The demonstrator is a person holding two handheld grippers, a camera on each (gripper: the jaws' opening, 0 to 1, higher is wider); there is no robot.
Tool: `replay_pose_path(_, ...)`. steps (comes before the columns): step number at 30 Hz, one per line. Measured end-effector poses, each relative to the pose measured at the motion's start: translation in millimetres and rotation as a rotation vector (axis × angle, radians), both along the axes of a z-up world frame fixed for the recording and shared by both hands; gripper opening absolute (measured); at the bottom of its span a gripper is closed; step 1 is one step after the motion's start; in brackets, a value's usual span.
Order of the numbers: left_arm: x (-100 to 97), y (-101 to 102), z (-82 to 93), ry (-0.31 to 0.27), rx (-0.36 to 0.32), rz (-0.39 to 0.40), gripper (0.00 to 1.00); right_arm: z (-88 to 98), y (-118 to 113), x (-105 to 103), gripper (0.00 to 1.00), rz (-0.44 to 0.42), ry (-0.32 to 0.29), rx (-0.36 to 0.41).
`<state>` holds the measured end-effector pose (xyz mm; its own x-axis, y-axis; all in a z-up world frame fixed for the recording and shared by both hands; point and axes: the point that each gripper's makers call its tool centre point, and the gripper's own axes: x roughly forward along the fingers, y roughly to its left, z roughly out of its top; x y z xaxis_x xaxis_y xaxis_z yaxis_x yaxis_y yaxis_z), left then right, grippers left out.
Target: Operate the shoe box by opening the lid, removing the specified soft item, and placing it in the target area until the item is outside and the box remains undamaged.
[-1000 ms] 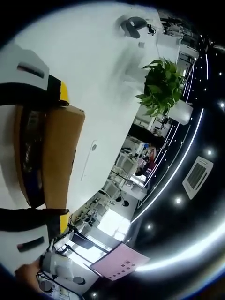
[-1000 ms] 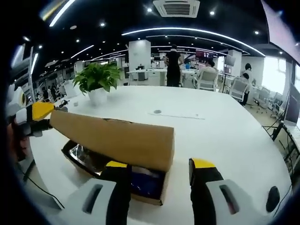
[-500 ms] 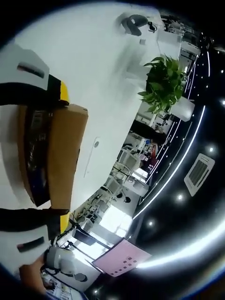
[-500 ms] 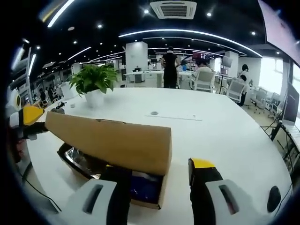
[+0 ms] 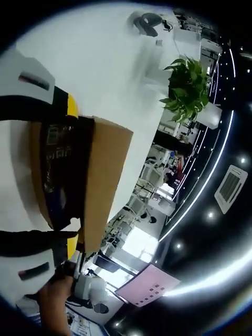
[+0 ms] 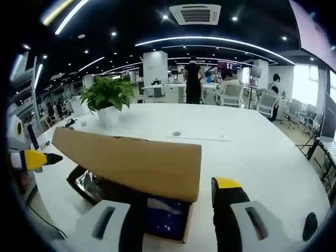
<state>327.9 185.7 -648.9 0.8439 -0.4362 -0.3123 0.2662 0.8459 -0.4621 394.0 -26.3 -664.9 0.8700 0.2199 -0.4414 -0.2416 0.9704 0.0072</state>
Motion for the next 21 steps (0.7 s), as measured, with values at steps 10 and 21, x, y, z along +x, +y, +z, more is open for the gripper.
replay_pose_path(10,-5.4,3.3,-6.5,-0.016,0.068,-0.086,0.77,1.7,5.2,5.8,0.51,0.014,-0.003,0.009)
replay_pose_path(21,-2.8,7.3,-19.8,-0.035,0.281,-0.254,0.66,10.3,3.6,15.1,0.45,0.046,-0.038,-0.048)
